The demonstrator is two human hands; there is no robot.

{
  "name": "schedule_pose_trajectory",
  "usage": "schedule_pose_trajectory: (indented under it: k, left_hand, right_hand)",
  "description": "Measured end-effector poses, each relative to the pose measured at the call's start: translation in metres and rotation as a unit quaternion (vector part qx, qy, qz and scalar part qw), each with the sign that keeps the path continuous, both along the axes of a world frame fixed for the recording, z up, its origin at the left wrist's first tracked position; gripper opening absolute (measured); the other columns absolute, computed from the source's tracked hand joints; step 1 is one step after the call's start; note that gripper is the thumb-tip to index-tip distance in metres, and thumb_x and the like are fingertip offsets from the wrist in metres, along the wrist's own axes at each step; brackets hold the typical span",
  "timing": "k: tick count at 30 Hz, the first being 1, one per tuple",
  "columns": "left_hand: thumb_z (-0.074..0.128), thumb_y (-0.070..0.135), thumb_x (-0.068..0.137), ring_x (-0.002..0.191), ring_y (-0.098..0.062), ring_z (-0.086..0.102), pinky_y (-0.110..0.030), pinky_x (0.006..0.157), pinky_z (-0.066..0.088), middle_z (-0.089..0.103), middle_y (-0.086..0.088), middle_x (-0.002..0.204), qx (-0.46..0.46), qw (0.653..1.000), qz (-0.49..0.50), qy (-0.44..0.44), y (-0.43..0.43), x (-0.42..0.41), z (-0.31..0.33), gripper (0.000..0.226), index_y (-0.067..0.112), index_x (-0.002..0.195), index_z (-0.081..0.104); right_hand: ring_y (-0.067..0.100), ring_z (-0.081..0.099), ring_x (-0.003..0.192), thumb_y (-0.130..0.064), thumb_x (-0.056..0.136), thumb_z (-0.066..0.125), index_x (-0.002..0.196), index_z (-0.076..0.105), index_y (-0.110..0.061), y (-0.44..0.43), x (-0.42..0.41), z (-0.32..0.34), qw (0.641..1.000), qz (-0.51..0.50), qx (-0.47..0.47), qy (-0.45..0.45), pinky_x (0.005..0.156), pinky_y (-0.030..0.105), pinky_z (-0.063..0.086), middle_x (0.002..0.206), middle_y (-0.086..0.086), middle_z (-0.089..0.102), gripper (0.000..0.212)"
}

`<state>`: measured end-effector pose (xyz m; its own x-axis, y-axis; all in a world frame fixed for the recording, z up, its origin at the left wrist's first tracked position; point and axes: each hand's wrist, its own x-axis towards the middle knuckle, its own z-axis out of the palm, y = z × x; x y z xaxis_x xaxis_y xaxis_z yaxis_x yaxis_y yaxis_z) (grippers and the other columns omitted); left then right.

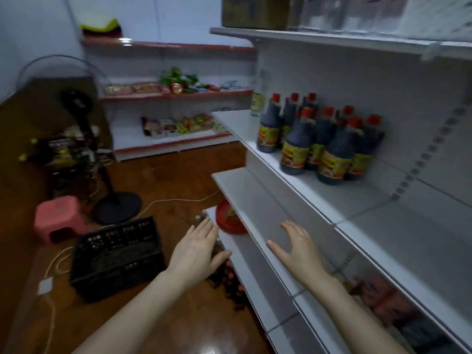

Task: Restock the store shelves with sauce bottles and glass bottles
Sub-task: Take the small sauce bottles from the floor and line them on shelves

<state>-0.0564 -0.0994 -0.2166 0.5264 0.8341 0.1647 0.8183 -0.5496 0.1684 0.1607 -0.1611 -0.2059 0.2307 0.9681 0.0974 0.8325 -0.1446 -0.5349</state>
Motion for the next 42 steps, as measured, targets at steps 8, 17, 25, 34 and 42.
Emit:
schedule_pose_trajectory:
  k: [8, 17, 25, 34, 42]
  left_hand:
    - [0.013, 0.074, 0.078, 0.144, -0.016, 0.010, -0.031, 0.116, 0.006, 0.018, -0.004, 0.155, -0.062, 0.994, 0.086, 0.032, 0.101, -0.031, -0.033, 0.093, 0.013, 0.146, 0.020]
    - [0.002, 0.074, 0.066, 0.144, -0.018, 0.013, -0.032, 0.116, 0.010, 0.021, -0.007, 0.154, -0.115, 0.985, 0.122, 0.027, 0.217, -0.019, -0.058, 0.104, 0.009, 0.145, 0.023]
    - [-0.003, 0.072, 0.062, 0.144, -0.017, 0.014, -0.031, 0.116, 0.010, 0.022, -0.006, 0.154, -0.156, 0.979, 0.124, 0.030, 0.282, -0.026, -0.092, 0.107, 0.010, 0.145, 0.022]
    - [0.036, 0.057, 0.090, 0.144, -0.018, 0.010, -0.031, 0.117, 0.007, 0.017, -0.008, 0.155, -0.225, 0.970, -0.006, 0.088, 0.368, -0.048, -0.146, 0.076, 0.008, 0.146, 0.017]
    - [0.039, 0.055, 0.091, 0.144, -0.019, 0.009, -0.032, 0.116, 0.006, 0.015, -0.009, 0.155, -0.255, 0.951, -0.125, 0.119, 0.423, -0.086, -0.206, 0.076, 0.007, 0.146, 0.017]
  right_hand:
    - [0.021, 0.038, 0.129, -0.041, 0.087, 0.058, 0.132, 0.044, -0.006, 0.137, -0.016, -0.036, 0.997, 0.075, -0.030, 0.004, 0.104, 0.023, 0.026, 0.136, 0.009, 0.048, 0.058]
    - [0.023, 0.040, 0.129, -0.039, 0.087, 0.059, 0.135, 0.040, -0.005, 0.285, -0.006, -0.072, 0.993, 0.080, -0.076, 0.032, 0.103, 0.028, 0.032, 0.137, 0.010, 0.047, 0.062]
    - [0.024, 0.040, 0.129, -0.041, 0.085, 0.060, 0.136, 0.040, -0.008, 0.354, -0.030, -0.110, 0.987, 0.097, -0.117, 0.051, 0.107, 0.034, 0.034, 0.139, 0.010, 0.046, 0.065]
    - [0.024, 0.037, 0.132, -0.039, 0.086, 0.060, 0.138, 0.037, -0.006, 0.380, -0.050, -0.156, 0.985, -0.042, -0.151, 0.067, 0.107, 0.031, 0.029, 0.141, 0.010, 0.044, 0.065]
    - [0.027, 0.037, 0.131, -0.037, 0.086, 0.061, 0.137, 0.037, -0.005, 0.358, -0.108, -0.217, 0.953, -0.200, -0.211, 0.086, 0.104, 0.029, 0.029, 0.140, 0.014, 0.044, 0.065]
